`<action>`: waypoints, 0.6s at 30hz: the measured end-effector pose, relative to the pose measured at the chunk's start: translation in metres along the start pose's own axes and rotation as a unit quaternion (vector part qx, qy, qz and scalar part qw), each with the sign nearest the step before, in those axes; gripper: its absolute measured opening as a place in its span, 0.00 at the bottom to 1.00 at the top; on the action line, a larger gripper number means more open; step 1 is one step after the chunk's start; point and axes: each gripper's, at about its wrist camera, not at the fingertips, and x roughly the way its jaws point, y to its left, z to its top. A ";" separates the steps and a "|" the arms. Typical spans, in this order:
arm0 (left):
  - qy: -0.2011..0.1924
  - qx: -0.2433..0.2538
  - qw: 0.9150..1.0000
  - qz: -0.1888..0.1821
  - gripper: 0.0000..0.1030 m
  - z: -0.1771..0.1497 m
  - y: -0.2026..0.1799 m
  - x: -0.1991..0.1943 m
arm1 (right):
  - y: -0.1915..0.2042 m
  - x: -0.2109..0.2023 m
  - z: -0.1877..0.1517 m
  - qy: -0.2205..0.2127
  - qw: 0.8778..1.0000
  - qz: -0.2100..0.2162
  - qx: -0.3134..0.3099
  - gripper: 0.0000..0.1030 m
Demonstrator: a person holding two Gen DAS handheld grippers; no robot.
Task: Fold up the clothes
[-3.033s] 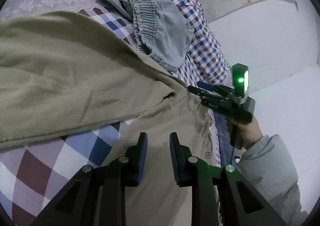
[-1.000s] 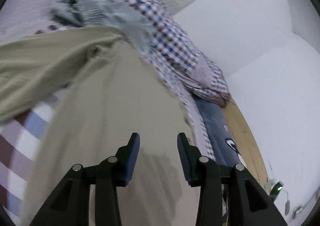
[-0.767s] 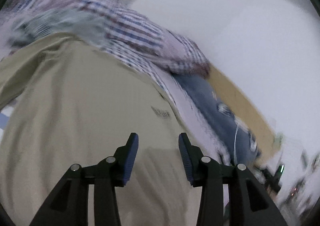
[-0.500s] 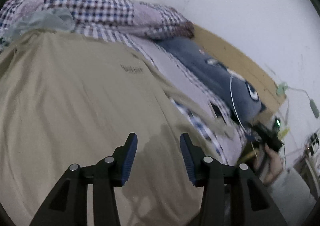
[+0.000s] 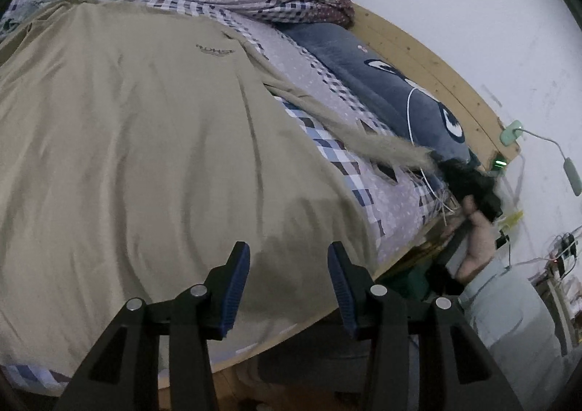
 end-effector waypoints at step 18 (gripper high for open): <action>0.038 0.044 0.998 0.007 0.47 -0.016 -0.043 0.032 | -0.128 -0.059 -0.023 -0.100 0.951 -0.098 0.275 0.09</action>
